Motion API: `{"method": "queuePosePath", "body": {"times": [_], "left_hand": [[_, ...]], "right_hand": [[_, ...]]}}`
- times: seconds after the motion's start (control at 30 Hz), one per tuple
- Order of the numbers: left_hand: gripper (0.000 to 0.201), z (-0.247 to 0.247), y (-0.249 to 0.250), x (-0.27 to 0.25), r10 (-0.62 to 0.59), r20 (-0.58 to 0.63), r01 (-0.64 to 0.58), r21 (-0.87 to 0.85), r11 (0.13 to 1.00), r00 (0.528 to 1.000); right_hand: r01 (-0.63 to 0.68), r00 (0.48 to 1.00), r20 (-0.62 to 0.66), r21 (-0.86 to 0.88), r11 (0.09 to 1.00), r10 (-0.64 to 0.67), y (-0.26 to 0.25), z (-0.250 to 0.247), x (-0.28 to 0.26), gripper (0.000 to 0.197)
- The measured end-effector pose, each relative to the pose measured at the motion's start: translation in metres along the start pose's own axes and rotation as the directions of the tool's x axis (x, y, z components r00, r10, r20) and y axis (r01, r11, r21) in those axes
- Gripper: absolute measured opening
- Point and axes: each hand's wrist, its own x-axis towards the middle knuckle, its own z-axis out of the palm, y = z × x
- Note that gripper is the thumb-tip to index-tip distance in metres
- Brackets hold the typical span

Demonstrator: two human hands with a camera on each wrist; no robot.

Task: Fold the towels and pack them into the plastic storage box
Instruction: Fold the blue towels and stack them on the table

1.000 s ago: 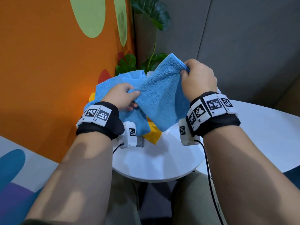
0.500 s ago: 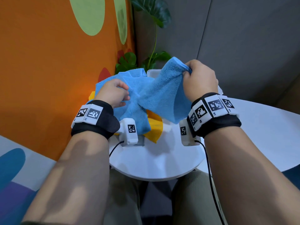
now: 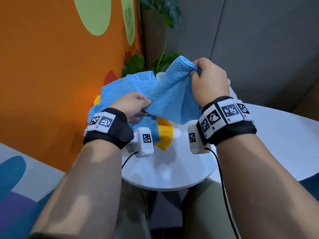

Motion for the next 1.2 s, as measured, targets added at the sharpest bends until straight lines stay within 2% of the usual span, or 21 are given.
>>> {"method": "queuePosePath", "body": {"times": [0.17,0.33,0.5,0.77,0.9,1.1,1.2], "left_hand": [[0.022,-0.009,0.005,0.001,-0.034,-0.073,0.026,-0.106,0.994,0.997],[0.022,-0.014,0.011,0.000,-0.009,-0.174,-0.026,-0.201,0.979,0.985],[0.020,-0.013,0.014,0.000,0.012,-0.141,-0.069,-0.402,0.913,0.990],[0.024,-0.019,0.015,-0.001,0.012,-0.179,-0.079,-0.368,0.926,0.984],[0.024,-0.018,0.015,-0.002,0.035,-0.202,-0.091,-0.276,0.957,0.979],[0.016,-0.017,0.020,0.000,0.009,-0.179,-0.085,-0.419,0.904,0.984],[0.016,-0.017,0.021,0.001,0.042,-0.194,-0.131,-0.474,0.871,0.980]], "right_hand": [[-0.060,0.998,0.012,-0.014,0.998,0.060,0.004,0.001,-0.002,0.024],[-0.084,0.996,0.024,0.005,0.996,0.084,0.005,0.001,-0.005,0.024],[-0.085,0.995,0.042,-0.038,0.996,0.087,0.005,0.002,-0.003,0.020],[-0.118,0.991,0.054,-0.082,0.990,0.123,0.009,0.001,-0.002,0.011],[-0.126,0.989,0.063,-0.098,0.987,0.132,0.009,0.002,-0.001,0.015],[-0.133,0.988,0.071,-0.111,0.985,0.141,0.009,0.002,-0.001,0.011],[-0.129,0.988,0.074,-0.114,0.985,0.138,0.008,0.001,-0.003,0.009]]}}
